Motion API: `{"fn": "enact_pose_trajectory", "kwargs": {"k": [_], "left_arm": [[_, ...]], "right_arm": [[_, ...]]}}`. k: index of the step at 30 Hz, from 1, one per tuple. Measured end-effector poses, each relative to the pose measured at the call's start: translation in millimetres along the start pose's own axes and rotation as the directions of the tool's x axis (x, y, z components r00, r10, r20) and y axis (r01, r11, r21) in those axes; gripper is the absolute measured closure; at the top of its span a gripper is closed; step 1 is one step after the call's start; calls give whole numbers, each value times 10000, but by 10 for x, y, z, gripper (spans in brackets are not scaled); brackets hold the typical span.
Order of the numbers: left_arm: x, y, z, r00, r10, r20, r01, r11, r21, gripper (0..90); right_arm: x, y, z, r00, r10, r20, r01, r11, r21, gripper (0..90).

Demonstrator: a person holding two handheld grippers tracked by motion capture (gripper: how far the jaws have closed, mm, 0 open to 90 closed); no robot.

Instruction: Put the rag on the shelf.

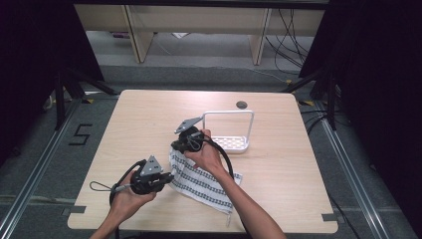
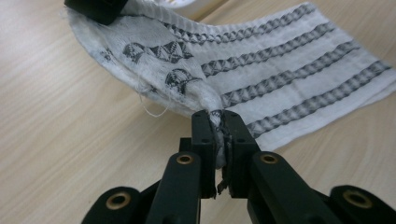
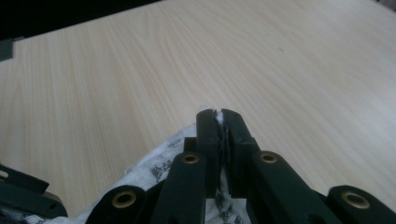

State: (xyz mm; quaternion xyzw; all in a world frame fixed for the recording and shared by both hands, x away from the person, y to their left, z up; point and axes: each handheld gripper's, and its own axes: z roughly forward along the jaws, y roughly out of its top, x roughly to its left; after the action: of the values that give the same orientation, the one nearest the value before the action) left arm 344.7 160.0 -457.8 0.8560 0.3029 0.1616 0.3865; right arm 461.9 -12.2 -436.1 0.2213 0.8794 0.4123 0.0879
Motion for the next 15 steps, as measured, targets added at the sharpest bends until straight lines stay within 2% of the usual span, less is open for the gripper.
{"fn": "enact_pose_trajectory", "kwargs": {"k": [1,3,5,9,10,11,12,13,14,15], "left_arm": [[-5,34,-17,9999,112,76,-112,9999,-65,848],[-14,112,-58,9996,269,73,-267,9994,-208,848],[-30,204,-98,9990,457,-2,-457,9985,-315,848],[-68,432,-175,9945,1043,50,-1042,9944,-195,847],[-68,432,-175,9945,1043,50,-1042,9944,-195,848],[-85,494,-187,9933,1149,105,-1147,9932,-208,847],[-94,559,-205,9904,1378,138,-1376,9904,-121,847],[-108,624,-216,9882,1524,166,-1522,9883,-103,847],[-128,749,-238,9844,1747,197,-1747,9846,-12,847],[-135,810,-246,9820,1877,201,-1878,9822,27,847]], "right_arm": [[-17,13,-70,9999,-144,91,144,9999,-29,874],[-32,25,-203,10000,-46,-5,46,9991,-427,873],[-56,27,-332,9999,-4,141,14,9976,-690,874],[-106,27,-586,9994,146,304,-113,9940,-1084,874],[-106,27,-586,9994,146,304,-113,9940,-1084,874],[-117,24,-707,9984,409,396,-355,9909,-1301,874],[-117,24,-707,9984,409,396,-355,9909,-1301,874],[-149,24,-825,9980,227,591,-127,9865,-1634,875],[-153,22,-893,9974,388,606,-279,9850,-1701,875],[-152,19,-958,9962,513,710,-379,9833,-1783,875]]}}
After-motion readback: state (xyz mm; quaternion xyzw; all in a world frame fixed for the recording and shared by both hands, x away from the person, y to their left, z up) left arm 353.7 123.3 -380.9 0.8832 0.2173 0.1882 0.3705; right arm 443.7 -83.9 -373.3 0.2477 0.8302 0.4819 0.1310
